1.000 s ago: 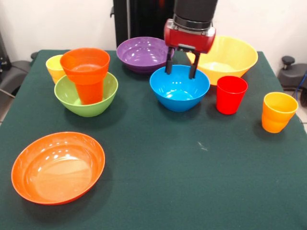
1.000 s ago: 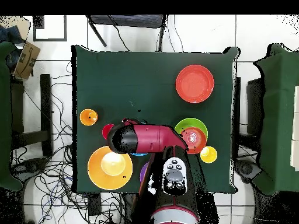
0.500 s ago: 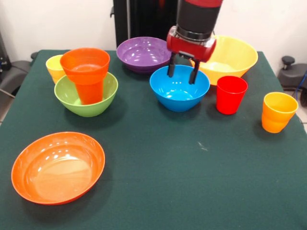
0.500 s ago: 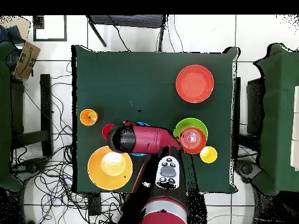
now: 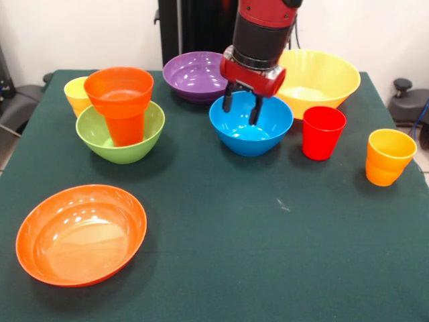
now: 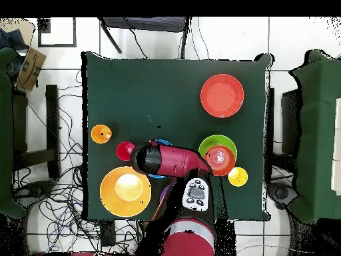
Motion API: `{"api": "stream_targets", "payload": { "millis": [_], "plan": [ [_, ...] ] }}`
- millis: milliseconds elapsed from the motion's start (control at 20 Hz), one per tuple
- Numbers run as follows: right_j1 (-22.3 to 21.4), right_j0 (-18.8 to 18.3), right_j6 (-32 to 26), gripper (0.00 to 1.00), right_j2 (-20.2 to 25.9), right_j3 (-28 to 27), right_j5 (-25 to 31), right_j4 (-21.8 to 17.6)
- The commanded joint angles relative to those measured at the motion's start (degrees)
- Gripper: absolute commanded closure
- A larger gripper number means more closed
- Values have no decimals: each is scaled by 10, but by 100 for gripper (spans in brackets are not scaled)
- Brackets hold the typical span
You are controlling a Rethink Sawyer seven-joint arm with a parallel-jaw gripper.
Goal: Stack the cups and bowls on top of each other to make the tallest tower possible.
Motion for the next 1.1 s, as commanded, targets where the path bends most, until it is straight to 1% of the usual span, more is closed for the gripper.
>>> {"api": "stream_targets", "payload": {
  "millis": [50,150,300,500,800,1000,1100],
  "plan": [
    [2,-2,98,0,60,-24,-64,38],
    [-1,-2,98,0,65,-28,-57,47],
    [-4,-6,102,0,75,-18,-54,66],
    [10,10,102,0,57,-33,-57,78],
    [31,29,103,0,34,-41,-70,88],
    [44,52,106,0,5,-41,-59,92],
    [48,54,103,0,1,-41,-52,95]
  ]
}}
